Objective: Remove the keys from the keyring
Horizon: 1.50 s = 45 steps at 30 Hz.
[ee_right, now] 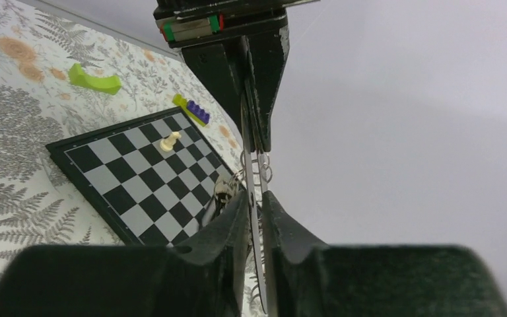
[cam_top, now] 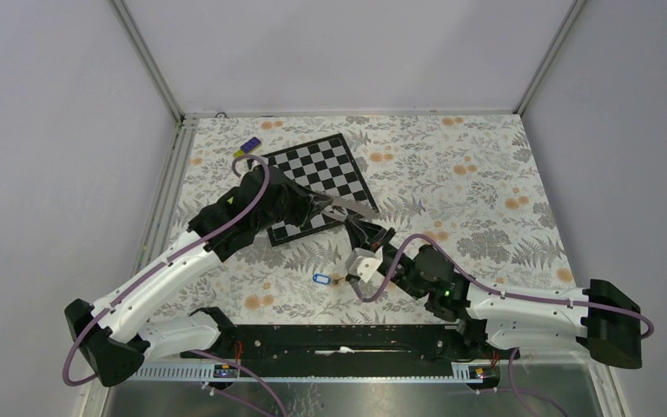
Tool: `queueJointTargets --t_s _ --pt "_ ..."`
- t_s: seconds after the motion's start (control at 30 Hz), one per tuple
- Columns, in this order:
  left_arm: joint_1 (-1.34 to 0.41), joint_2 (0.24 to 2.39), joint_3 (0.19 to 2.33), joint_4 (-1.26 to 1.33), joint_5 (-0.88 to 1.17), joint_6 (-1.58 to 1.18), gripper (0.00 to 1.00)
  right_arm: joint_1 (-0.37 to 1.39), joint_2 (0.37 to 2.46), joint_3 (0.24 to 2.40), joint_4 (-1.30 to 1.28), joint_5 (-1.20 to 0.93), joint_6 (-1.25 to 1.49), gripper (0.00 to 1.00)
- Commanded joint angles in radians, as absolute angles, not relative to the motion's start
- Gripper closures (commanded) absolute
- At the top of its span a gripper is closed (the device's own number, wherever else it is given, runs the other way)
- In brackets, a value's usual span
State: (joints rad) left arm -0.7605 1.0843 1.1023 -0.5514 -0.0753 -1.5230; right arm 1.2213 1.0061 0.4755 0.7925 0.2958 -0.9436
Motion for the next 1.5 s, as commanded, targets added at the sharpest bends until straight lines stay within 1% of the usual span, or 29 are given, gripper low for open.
queueJointTargets --t_s 0.0,0.03,0.07,0.1,0.17,0.2,0.23,0.3,0.47,0.5,0.53,0.6,0.7,0.73,0.8,0.87,1.1,1.23,1.33,1.47 --pt "-0.754 1.045 1.096 -0.497 -0.04 -1.582 1.0 1.186 0.991 0.554 0.739 0.282 -0.872 0.76" --pt "-0.753 1.041 1.094 -0.495 -0.04 -1.584 1.0 1.181 0.991 0.56 0.714 0.268 -0.86 0.69" --pt "-0.752 1.038 1.092 -0.492 -0.04 -1.584 1.0 1.179 0.99 0.56 0.702 0.26 -0.848 0.65" --pt "-0.75 1.036 1.091 -0.491 -0.04 -1.585 1.0 1.176 0.988 0.56 0.688 0.247 -0.839 0.64" --pt "-0.749 1.032 1.092 -0.49 -0.039 -1.586 1.0 1.17 0.988 0.561 0.666 0.232 -0.826 0.66" --pt "-0.749 1.031 1.091 -0.489 -0.037 -1.586 1.0 1.166 0.992 0.564 0.66 0.231 -0.821 0.68" --pt "-0.748 1.031 1.089 -0.486 -0.034 -1.587 1.0 1.164 0.996 0.569 0.653 0.235 -0.819 0.73" --pt "-0.749 1.031 1.084 -0.481 -0.028 -1.59 1.0 1.16 1.008 0.584 0.636 0.25 -0.812 0.85" --pt "-0.744 1.026 1.069 -0.457 -0.018 -1.59 1.0 1.157 1.032 0.662 0.53 0.316 -0.761 1.0" --pt "-0.741 1.023 1.063 -0.445 -0.014 -1.588 0.98 1.157 1.03 0.691 0.493 0.332 -0.73 1.0" --pt "-0.74 1.019 1.054 -0.434 -0.01 -1.588 0.9 1.157 1.026 0.719 0.451 0.345 -0.697 1.0" --pt "-0.735 1.007 1.028 -0.394 -0.005 -1.579 0.71 1.157 1.02 0.769 0.377 0.364 -0.652 1.0" --pt "-0.724 0.983 0.987 -0.34 -0.005 -1.564 0.35 1.157 0.995 0.796 0.336 0.384 -0.647 1.0" --pt "-0.719 0.975 0.979 -0.334 -0.005 -1.558 0.26 1.157 0.979 0.796 0.323 0.389 -0.648 1.0" --pt "-0.708 0.961 0.973 -0.328 -0.005 -1.536 0.15 1.155 0.949 0.815 0.268 0.401 -0.648 1.0" --pt "-0.703 0.944 0.975 -0.328 -0.006 -1.502 0.08 1.155 0.924 0.844 0.185 0.4 -0.643 1.0" --pt "-0.693 0.855 1.005 -0.363 -0.112 -1.361 0.02 1.155 0.844 0.946 -0.09 0.474 -0.548 1.0" --pt "-0.693 0.78 1.02 -0.373 -0.203 -1.203 0.01 1.155 0.786 1.016 -0.227 0.455 -0.476 1.0" --pt "-0.693 0.707 0.981 -0.293 -0.237 -1.039 0.01 1.155 0.761 1.1 -0.336 0.409 -0.432 1.0" --pt "-0.693 0.625 0.887 -0.106 -0.173 -0.821 0.03 1.155 0.775 1.216 -0.485 0.321 -0.39 1.0"
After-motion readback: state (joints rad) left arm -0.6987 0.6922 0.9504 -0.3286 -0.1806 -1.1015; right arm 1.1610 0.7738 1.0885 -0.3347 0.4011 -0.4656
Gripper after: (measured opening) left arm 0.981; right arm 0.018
